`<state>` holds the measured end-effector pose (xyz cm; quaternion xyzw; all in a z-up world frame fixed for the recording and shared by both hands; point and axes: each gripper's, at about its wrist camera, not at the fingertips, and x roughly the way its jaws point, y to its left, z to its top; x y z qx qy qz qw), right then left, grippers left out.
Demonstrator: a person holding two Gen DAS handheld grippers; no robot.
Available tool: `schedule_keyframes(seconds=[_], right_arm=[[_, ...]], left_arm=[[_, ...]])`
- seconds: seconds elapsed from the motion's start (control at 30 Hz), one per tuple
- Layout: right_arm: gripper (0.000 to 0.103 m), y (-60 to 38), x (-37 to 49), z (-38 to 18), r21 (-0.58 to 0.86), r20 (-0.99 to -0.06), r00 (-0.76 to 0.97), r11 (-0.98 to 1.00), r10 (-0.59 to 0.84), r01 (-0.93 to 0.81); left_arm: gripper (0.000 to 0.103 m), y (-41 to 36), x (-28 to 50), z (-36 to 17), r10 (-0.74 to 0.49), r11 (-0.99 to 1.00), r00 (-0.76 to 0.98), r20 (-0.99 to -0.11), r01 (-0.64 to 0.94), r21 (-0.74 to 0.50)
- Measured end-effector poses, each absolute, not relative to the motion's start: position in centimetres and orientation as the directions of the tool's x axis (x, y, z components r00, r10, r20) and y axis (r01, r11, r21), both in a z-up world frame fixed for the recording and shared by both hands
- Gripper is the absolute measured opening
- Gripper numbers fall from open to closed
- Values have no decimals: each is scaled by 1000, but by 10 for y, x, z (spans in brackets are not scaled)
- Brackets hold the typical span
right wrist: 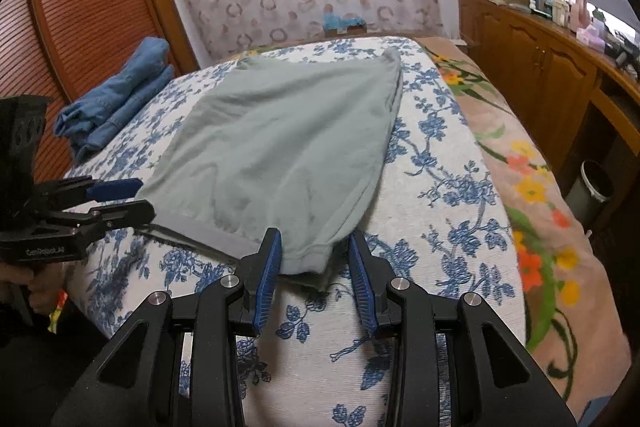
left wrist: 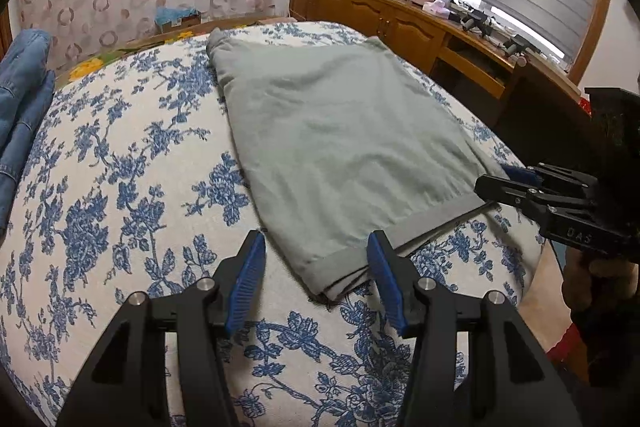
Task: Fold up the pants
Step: 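Move both open grippers to the hem of the folded shirt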
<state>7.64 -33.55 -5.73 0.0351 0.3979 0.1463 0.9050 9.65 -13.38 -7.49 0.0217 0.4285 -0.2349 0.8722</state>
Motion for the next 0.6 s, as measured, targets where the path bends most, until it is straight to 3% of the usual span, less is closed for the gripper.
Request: schedule_keyframes(seconds=[0.27,0.4,0.6], right_arm=[[35,-329,74,-58,186,-701,646,952,303,-245],[27,-326,74,-59,185,-693,652,950,308,-252],[25,-326,74,-60,187,-689,654,949,311,-254]], left_arm=[[53,-133,96,-76,-394,891,529,-752,422,-170],[52,-132,93,-76,-410,886,526,-745,424,-189],[46,-135,88,-76,-426,879,521,-740,432,-202]])
